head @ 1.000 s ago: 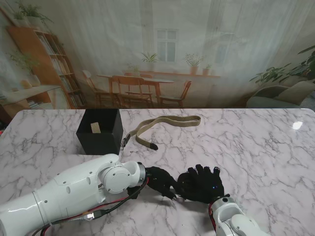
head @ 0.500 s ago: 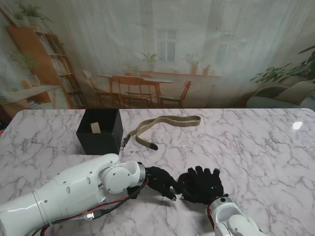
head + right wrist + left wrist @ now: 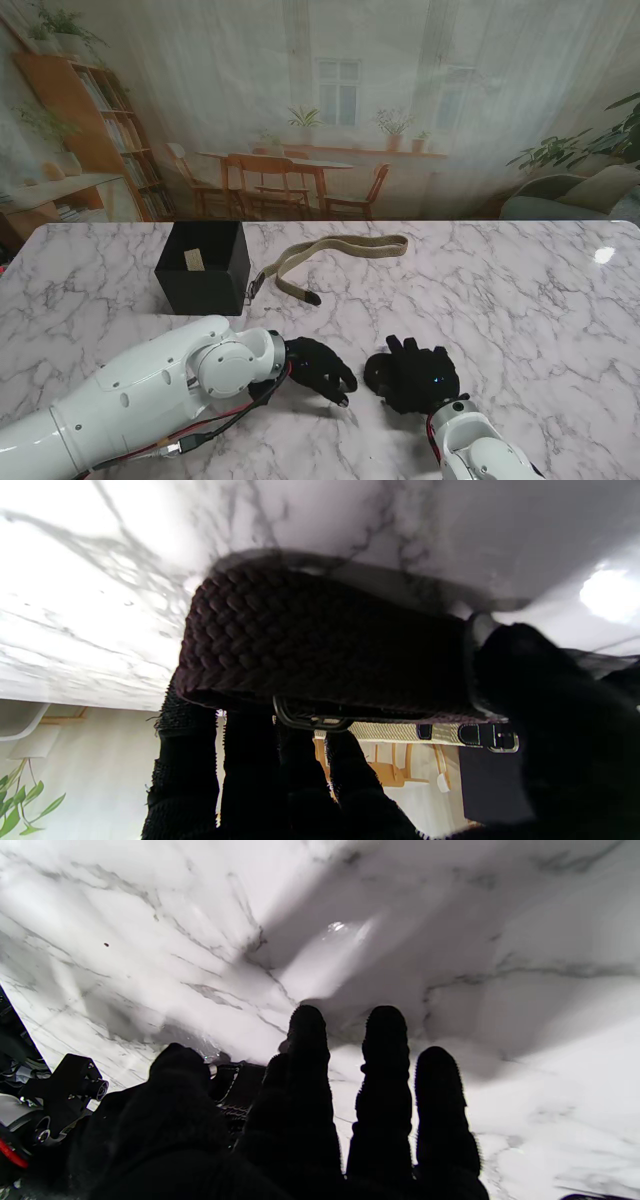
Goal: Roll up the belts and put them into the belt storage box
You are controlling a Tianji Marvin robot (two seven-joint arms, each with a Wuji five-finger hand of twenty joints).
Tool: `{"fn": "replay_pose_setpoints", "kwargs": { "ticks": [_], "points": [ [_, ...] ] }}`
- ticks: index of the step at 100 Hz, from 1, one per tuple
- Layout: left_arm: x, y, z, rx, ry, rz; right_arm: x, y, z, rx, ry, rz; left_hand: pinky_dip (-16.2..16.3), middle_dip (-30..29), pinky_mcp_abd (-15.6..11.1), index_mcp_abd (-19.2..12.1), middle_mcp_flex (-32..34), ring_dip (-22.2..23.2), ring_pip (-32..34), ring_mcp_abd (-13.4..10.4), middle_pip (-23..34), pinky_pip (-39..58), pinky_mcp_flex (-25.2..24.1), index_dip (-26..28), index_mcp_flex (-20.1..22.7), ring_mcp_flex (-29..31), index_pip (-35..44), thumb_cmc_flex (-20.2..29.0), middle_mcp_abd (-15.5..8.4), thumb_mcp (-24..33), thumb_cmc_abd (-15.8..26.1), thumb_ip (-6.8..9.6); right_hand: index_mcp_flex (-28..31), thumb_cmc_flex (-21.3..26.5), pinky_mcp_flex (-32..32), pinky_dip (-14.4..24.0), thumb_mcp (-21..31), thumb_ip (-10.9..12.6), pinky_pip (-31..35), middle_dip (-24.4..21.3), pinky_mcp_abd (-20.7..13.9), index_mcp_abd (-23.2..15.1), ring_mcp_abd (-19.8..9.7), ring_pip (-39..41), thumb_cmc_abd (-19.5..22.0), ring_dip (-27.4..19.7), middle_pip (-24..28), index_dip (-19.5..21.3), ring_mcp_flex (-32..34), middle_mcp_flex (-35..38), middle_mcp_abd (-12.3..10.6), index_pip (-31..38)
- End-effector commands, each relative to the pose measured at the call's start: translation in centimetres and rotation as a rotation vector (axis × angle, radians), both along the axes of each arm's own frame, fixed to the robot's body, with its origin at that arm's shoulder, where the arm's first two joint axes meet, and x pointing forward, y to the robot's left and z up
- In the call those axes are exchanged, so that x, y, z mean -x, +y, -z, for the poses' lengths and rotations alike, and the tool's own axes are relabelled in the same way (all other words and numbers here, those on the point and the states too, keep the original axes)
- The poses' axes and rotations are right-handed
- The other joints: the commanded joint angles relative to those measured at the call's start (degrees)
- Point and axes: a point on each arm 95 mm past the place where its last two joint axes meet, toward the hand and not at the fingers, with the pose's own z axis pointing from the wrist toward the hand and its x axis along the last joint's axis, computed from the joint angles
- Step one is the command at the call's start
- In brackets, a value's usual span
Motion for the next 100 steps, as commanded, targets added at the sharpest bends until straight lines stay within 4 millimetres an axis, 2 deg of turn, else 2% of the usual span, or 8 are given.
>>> {"fn": "replay_pose_setpoints", "kwargs": {
  "ticks": [1,16,36,46,62,76,88,100],
  "points": [
    [0.9,2.4,2.4,-0.082,0.048,-0.016,0.2,-0.1,0.3,-0.001,-0.004,0.000,1.2,-5.4,0.9,2.3,-0.9,-4.8,-8.4,2.6,-6.7,-0.7,-0.4,0.1,0.4,-1.7,0.6,-2.0,9.5,-1.6,2.3,0.15,-3.4,2.9,1.0,1.5,3.3,-0.7,1.9,1.9,-1.8,3.1,-1.9,5.4,-2.3,2.1,3.3,-1.0,1.9,1.4,0.7,-2.2],
    [1.0,3.2,1.8,-0.085,0.018,-0.023,0.1,-0.2,0.3,-0.011,-0.018,0.000,1.2,-5.4,0.8,2.2,-0.8,-4.9,-8.5,2.5,-6.7,-0.7,-0.4,0.1,0.5,-1.6,0.6,-2.0,9.5,-1.6,2.3,0.14,-4.1,6.0,2.3,2.2,5.2,-1.2,2.6,5.2,-2.6,3.4,-3.1,9.0,-5.2,3.5,7.7,-2.3,4.6,5.2,-1.4,-7.6],
    [1.1,4.1,1.4,-0.088,-0.005,-0.037,0.0,-0.3,0.4,0.004,-0.025,0.000,1.2,-5.5,0.9,2.1,-0.8,-4.9,-8.5,2.6,-6.8,-0.7,-0.3,0.1,0.6,-1.6,0.6,-2.0,9.5,-1.6,2.3,0.14,-3.9,10.3,1.7,3.1,8.0,-1.4,3.4,7.6,-2.3,0.9,-4.0,11.8,-7.0,4.9,11.1,-1.7,4.7,5.8,-3.4,-7.1],
    [1.1,4.3,1.5,-0.090,-0.005,-0.041,0.0,-0.3,0.4,0.002,-0.033,0.001,1.2,-5.5,0.8,2.1,-0.8,-4.9,-8.5,2.5,-6.8,-0.7,-0.2,0.2,0.6,-1.6,0.6,-2.0,9.5,-1.5,2.3,0.14,-4.6,13.3,3.0,4.3,11.9,-1.5,4.9,8.9,-2.4,-0.9,-4.8,14.7,-5.4,6.3,12.2,-0.3,6.1,7.3,-4.4,-2.5],
    [1.2,4.4,1.5,-0.091,-0.003,-0.047,-0.1,-0.3,0.5,-0.002,-0.040,0.002,1.1,-5.5,0.9,2.2,-0.7,-4.9,-8.6,2.6,-6.8,-0.8,-0.2,0.2,0.8,-1.6,0.6,-2.0,9.5,-1.6,2.3,0.12,-7.3,17.2,8.1,5.0,13.4,-2.5,7.5,9.9,-3.8,-3.0,-6.3,17.8,-5.0,7.2,14.3,-7.2,10.2,10.5,-5.9,12.3],
    [1.2,4.4,1.5,-0.087,-0.007,-0.052,-0.2,-0.3,0.4,-0.019,-0.054,0.007,1.1,-5.5,0.9,2.1,-0.7,-4.9,-8.6,2.6,-6.8,-0.8,-0.2,0.3,1.1,-1.6,0.8,-2.0,9.5,-1.6,2.2,0.13,-8.9,22.5,13.1,4.5,13.2,-8.3,8.9,10.9,-4.7,-3.5,-6.5,19.7,-6.5,6.5,15.6,-11.6,15.1,15.2,-7.0,22.3],
    [1.2,4.6,1.4,-0.082,-0.014,-0.057,-0.3,-0.4,0.3,-0.039,-0.065,0.001,1.1,-5.5,0.9,2.2,-0.7,-4.9,-8.5,2.6,-6.8,-0.8,-0.2,0.4,1.2,-1.5,0.9,-2.0,9.5,-1.5,2.3,0.13,-9.6,23.1,15.1,4.3,11.9,-9.9,9.2,10.3,-4.8,-0.9,-7.4,20.2,-8.3,6.1,16.4,-15.4,18.7,20.1,-8.6,27.2],
    [1.2,4.7,1.4,-0.081,-0.016,-0.060,-0.3,-0.4,0.4,-0.047,-0.061,0.003,1.1,-5.5,0.9,2.2,-0.7,-4.9,-8.5,2.6,-6.7,-0.7,-0.2,0.4,1.3,-1.5,0.9,-2.0,9.5,-1.5,2.3,0.12,-4.6,18.8,16.5,4.4,9.7,-8.4,8.6,8.7,-5.0,1.2,-8.1,18.0,-10.0,6.4,16.9,-14.4,21.0,22.1,-8.7,31.0]
  ]
}}
